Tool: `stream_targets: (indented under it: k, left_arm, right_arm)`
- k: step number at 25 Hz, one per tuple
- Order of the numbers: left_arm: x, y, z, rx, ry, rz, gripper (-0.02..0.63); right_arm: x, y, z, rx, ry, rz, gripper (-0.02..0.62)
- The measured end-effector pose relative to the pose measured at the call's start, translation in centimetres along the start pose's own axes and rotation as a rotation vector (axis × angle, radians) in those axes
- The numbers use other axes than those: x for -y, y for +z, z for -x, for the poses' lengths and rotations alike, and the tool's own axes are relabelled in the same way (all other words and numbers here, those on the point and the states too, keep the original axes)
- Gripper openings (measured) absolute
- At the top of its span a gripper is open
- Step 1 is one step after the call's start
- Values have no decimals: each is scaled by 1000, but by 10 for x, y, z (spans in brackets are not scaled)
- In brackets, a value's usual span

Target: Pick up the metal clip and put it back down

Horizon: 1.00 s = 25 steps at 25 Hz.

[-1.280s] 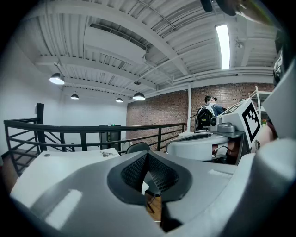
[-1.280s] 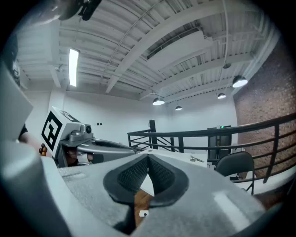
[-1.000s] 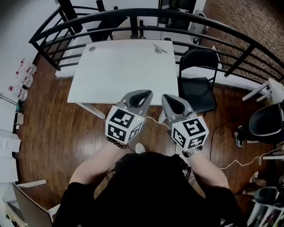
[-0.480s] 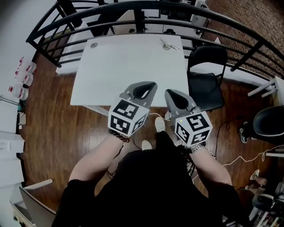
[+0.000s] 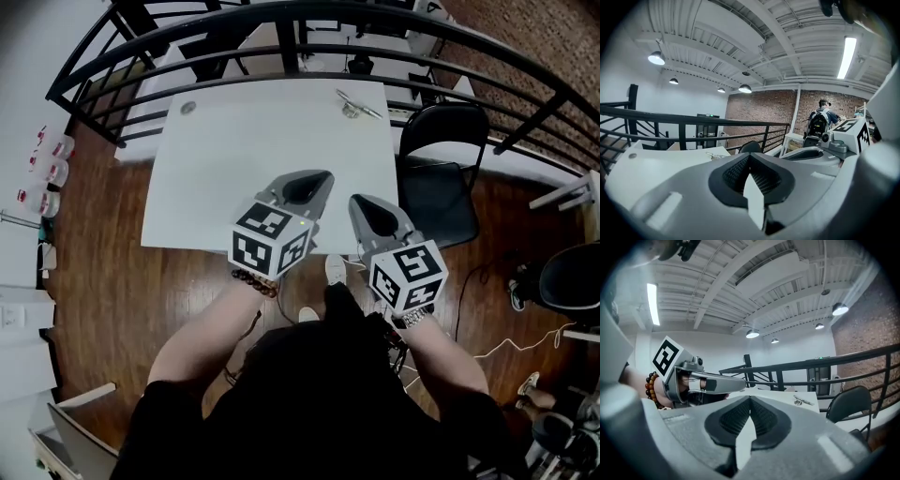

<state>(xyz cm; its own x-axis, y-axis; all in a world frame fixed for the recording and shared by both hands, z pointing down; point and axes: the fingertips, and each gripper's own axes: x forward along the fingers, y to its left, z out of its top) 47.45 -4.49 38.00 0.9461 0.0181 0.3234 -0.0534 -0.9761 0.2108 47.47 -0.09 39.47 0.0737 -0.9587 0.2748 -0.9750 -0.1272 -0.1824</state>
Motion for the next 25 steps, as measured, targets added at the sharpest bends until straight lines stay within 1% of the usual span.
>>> stream_targets:
  k: [6, 9, 15, 17, 20, 25]
  left_arm:
    - [-36, 5, -68, -45, -18, 122, 14]
    - [-58, 4, -108, -64, -19, 201, 14]
    - [-106, -9, -175, -90, -11, 432, 14]
    - [-123, -16, -194, -98, -4, 495, 14]
    - [-143, -25, -216, -114, 14, 566, 15]
    - [-168, -43, -259, -120, 9, 760, 15]
  right_arm:
    - [51, 3, -35, -35, -9, -2, -9]
    - [82, 0, -53, -62, -15, -6, -8]
    - [131, -8, -86, -115, -18, -42, -8]
    - [143, -10, -97, -122, -23, -56, -9]
    - [158, -12, -111, -131, -33, -80, -9]
    - [185, -19, -129, -149, -42, -113, -9]
